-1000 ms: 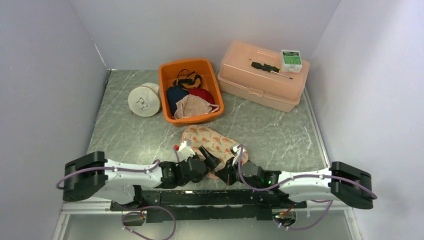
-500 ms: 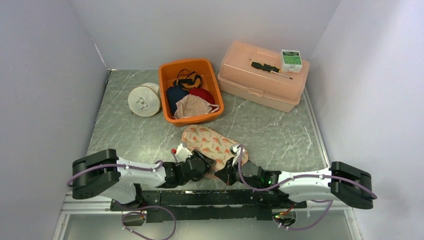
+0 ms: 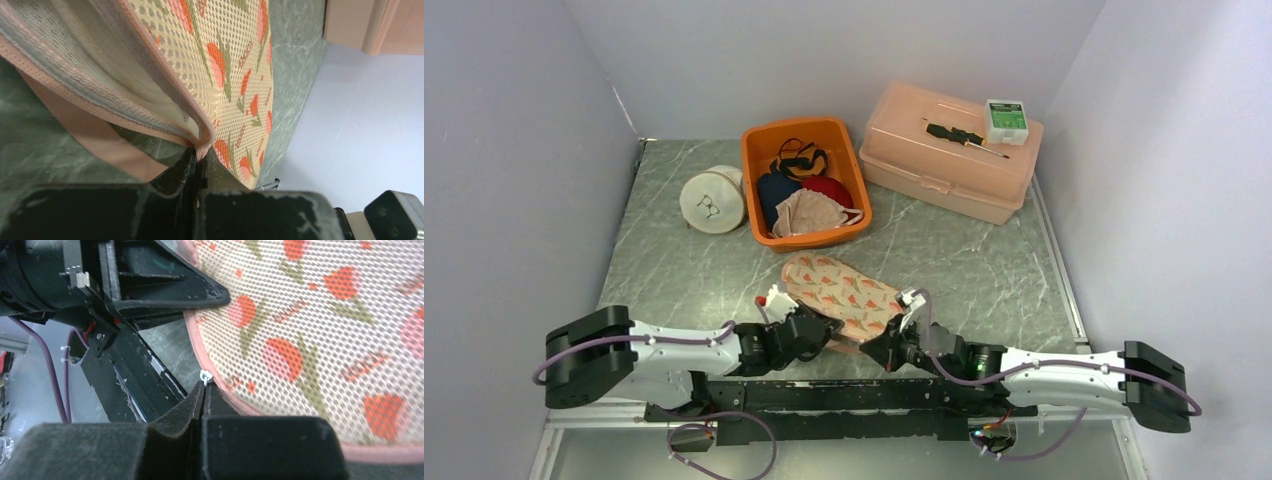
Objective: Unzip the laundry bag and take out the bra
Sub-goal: Unzip the laundry bag at the center of the board.
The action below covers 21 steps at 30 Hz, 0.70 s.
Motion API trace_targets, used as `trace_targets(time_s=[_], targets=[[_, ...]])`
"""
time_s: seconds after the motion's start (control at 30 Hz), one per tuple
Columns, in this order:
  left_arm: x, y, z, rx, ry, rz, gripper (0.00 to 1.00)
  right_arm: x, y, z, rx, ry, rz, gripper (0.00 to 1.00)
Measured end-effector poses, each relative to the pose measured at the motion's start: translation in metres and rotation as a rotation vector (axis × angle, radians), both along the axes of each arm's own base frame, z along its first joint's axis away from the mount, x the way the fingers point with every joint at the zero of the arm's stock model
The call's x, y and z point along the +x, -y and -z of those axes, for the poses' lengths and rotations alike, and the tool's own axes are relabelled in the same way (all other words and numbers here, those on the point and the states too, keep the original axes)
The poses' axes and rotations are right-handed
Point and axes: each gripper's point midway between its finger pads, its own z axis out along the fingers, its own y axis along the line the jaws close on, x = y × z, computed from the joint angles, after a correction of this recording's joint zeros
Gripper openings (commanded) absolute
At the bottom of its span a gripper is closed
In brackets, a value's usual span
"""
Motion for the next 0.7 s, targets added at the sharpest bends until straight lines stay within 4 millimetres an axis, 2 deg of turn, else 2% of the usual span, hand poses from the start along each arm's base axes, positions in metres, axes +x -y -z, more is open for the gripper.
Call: trace_targets(time_s=[0.13,0.43,0.7], targets=[[0.002,-0.014,-0.007,0.033,0.021,-0.016,0.03,0.001,0.009,0.001,-0.007,-0.023,0.040,0.00],[0.000,-0.057,-0.005,0.229,0.057,0.034,0.03,0.015,0.035,0.024,-0.073,-0.111,0.229,0.00],[0.000,-0.063,0.003,0.284,0.028,0.150,0.03,0.035,0.051,0.036,-0.105,-0.116,0.384,0.00]])
